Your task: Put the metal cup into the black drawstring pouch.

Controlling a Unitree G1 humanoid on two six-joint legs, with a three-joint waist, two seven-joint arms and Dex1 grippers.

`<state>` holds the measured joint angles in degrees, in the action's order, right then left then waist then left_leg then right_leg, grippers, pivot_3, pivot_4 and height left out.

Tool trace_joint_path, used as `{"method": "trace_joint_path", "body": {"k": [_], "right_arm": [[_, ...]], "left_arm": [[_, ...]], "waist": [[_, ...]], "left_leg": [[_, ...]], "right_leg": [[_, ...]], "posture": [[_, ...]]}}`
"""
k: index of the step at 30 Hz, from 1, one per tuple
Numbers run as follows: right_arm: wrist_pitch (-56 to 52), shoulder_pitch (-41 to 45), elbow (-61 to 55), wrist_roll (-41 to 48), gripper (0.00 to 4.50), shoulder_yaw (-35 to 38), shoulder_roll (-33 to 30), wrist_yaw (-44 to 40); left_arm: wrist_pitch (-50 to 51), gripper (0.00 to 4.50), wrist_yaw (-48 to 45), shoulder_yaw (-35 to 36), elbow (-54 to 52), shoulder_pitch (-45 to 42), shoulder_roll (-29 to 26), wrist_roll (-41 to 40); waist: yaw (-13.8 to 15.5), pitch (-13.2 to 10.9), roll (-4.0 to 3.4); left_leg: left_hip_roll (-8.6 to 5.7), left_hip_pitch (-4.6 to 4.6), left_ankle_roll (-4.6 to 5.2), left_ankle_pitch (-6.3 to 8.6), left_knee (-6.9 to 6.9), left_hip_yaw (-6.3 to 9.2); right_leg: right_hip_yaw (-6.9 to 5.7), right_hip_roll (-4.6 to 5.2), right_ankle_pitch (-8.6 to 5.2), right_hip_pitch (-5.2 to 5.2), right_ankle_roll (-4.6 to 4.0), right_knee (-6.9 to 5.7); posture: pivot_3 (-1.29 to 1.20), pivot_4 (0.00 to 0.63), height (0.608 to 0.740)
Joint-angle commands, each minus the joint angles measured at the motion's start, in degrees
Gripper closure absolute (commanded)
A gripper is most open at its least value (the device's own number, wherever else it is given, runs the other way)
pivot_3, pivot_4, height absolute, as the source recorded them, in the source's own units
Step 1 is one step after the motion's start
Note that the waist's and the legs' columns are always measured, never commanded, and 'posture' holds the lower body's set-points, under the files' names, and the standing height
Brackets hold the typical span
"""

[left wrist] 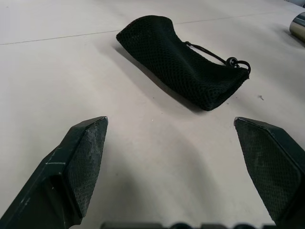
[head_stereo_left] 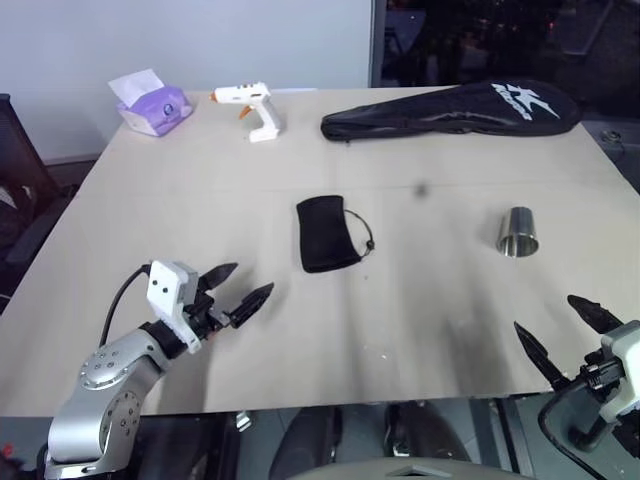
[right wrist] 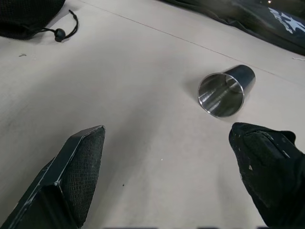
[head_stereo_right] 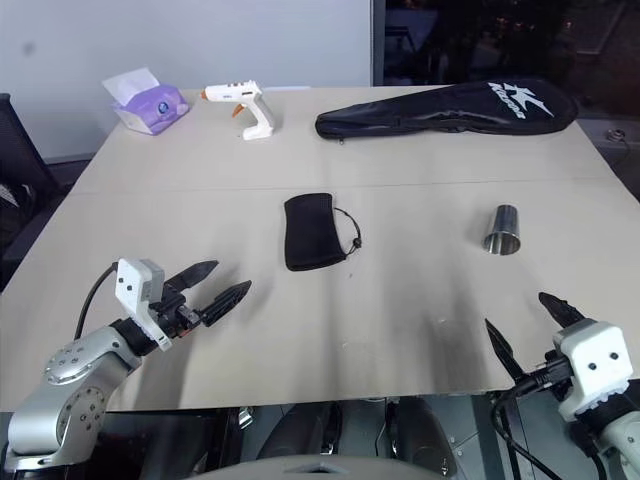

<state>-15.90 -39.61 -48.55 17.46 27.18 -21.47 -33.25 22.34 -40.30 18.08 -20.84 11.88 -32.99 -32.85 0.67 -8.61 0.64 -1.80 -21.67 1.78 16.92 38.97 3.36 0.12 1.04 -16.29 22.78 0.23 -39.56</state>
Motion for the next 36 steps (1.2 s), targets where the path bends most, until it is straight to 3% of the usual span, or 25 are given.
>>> {"method": "trace_joint_path", "body": {"k": [1,5,9,17,25,36], "right_arm": [[0.4,1.3,-1.3,1.8,0.0,0.1,-0.6,0.2],[-0.2,2.4,-4.2,4.9,0.0,-3.4,-2.9,-2.4],[-0.2,1.5,-7.2,5.8,0.0,-6.8,-5.8,-4.7],[-0.3,1.1,-10.7,1.1,0.0,-13.9,-6.6,-1.4],[0.5,0.8,-11.5,-3.3,0.0,-19.6,-5.1,5.0],[0.3,1.3,-11.5,-1.8,0.0,-19.8,-6.6,9.2]], "left_arm": [[0.8,0.02,-2.2,-2.0,-3.1,-4.5,-3.4,0.6],[3.5,0.02,-6.4,-11.8,-3.3,-17.6,-9.6,5.0],[5.8,0.02,-7.0,-21.2,-1.7,-26.0,-13.7,13.2],[1.1,0.02,-12.0,-36.5,10.2,-39.6,-11.2,26.1],[-3.0,0.02,-12.5,-39.5,21.6,-45.9,-5.9,32.2],[-5.2,0.02,-14.3,-38.5,27.3,-49.4,-3.3,34.8]], "waist": [[0.1,0.0,0.0],[1.4,0.0,-0.02],[0.5,0.0,-0.19],[0.1,-0.1,-0.14],[0.3,-0.1,-0.06],[0.0,-0.1,-0.05]], "left_leg": [[0.0,0.0,0.0,0.0,0.0,0.0],[0.0,-0.06,-0.02,-0.03,0.08,0.15],[0.0,-0.06,-0.01,-0.03,-0.05,0.02],[0.0,-0.11,-0.2,-0.14,-0.35,0.06],[0.0,-0.14,-0.22,-0.15,-0.34,0.08],[-0.01,-0.15,-0.23,-0.16,-0.3,0.13]], "right_leg": [[0.0,0.0,0.0,0.0,0.0,0.0],[-0.23,0.01,0.0,-0.09,-0.01,0.08],[-0.16,0.0,0.02,-0.09,0.01,0.2],[-0.23,-0.04,0.03,-0.06,0.04,0.53],[-0.24,-0.04,0.03,-0.06,0.05,0.56],[-0.29,-0.05,0.04,-0.07,0.06,0.53]], "posture": [[0.0,0.15,0.74],[0.0,0.15,0.74],[0.0,0.15,0.74],[0.0,0.15,0.74],[0.0,0.15,0.74],[0.0,0.15,0.74]]}}
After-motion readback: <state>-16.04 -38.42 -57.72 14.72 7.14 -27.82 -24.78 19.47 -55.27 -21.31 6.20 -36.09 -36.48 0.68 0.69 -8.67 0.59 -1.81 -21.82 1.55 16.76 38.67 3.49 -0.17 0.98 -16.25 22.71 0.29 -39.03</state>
